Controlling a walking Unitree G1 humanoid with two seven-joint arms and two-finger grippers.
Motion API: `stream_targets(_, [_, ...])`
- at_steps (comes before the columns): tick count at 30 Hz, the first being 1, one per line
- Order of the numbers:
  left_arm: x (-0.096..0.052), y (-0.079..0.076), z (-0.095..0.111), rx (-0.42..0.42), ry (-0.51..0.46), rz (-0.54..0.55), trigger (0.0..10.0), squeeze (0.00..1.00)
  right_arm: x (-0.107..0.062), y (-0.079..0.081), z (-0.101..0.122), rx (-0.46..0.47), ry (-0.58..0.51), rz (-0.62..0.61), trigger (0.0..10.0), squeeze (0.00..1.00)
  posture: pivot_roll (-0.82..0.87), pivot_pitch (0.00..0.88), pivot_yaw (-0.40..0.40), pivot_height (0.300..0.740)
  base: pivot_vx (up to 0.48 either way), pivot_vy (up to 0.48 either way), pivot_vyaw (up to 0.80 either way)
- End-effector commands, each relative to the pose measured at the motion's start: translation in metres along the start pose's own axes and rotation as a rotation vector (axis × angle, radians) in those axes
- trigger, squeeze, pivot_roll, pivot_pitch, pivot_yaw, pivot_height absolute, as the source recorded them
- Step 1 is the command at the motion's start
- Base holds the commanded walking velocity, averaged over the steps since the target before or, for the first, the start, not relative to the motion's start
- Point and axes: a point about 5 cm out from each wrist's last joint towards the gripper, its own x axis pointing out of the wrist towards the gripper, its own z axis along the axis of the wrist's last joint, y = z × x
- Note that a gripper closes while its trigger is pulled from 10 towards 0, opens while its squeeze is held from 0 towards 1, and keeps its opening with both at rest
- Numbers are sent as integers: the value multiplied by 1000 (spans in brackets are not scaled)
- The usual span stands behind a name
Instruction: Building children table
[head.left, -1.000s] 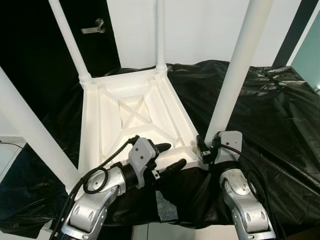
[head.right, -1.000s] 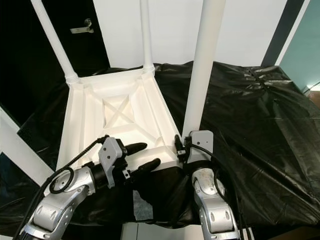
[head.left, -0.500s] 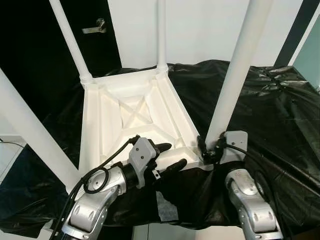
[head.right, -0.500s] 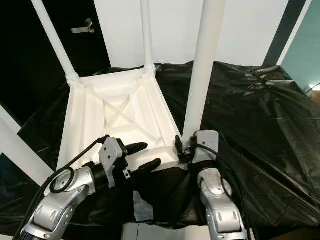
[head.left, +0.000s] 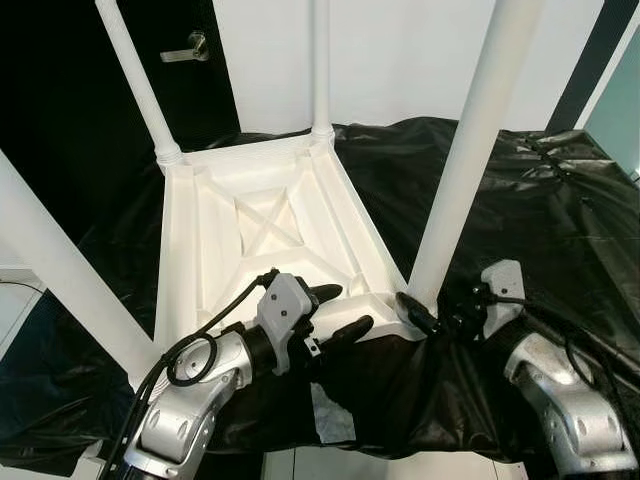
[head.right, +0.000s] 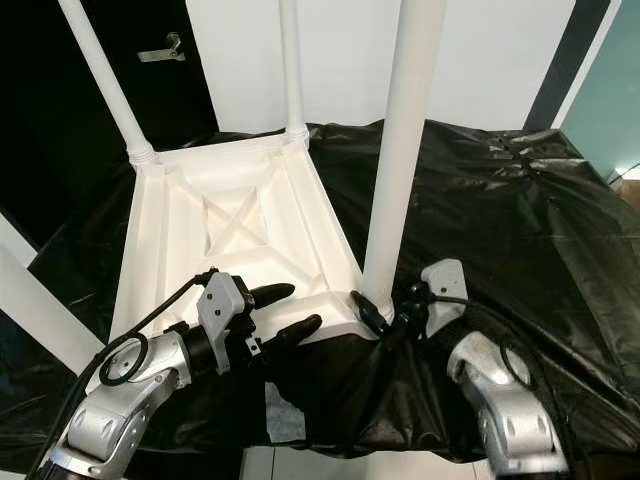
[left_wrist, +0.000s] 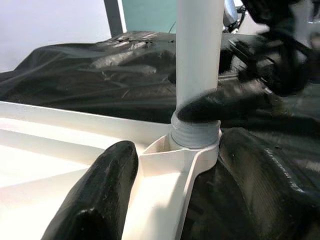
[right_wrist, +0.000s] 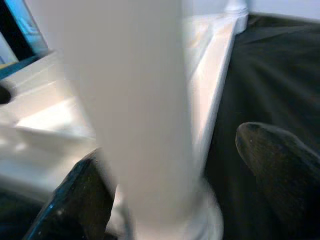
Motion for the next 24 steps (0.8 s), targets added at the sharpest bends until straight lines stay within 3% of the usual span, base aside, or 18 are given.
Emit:
stream_targets(1, [0, 2, 0, -1, 0, 34, 10000, 0, 10, -1, 0, -27, 7, 92, 10000, 0, -26, 0, -15, 740, 0, 0, 0])
stream_targets(5, [0, 1, 0, -6, -5, 35, 10000, 0, 26, 1, 2, -65, 9, 193, 10000, 0, -8, 0, -18, 740, 0, 0, 0])
stream_targets(6, [0, -1, 0, -8, -2, 32, 10000, 0, 30, 3, 2, -75, 8, 217, 7216, 0, 0, 0, -15, 740, 0, 0, 0])
stream_targets(7, [0, -2, -1, -10, 0, 29, 10000, 0, 33, 4, 1, -82, 6, 237, 7216, 0, 0, 0, -15, 740, 0, 0, 0])
stream_targets(8, [-1, -4, -1, -11, 2, 26, 10000, 0, 35, 6, 0, -80, 8, 246, 0, 0, 13, 0, -21, 740, 0, 0, 0])
stream_targets(18, [-2, -7, -1, -20, 4, 30, 10000, 0, 32, 5, -11, -51, 35, 240, 0, 0, 15, 0, -29, 740, 0, 0, 0])
stream_targets(21, [-1, -8, -2, -25, 3, 31, 10000, 0, 29, 2, -14, -44, 43, 209, 0, 0, 10, 0, -24, 740, 0, 0, 0])
stream_targets(23, [-1, -9, -1, -25, 6, 20, 10000, 0, 27, -3, -14, -50, 42, 127, 0, 0, 5, 0, -19, 740, 0, 0, 0])
stream_targets(24, [-1, -8, -1, -24, 7, 17, 10000, 0, 27, -4, -14, -42, 38, 97, 2471, 0, 5, 0, -18, 740, 0, 0, 0])
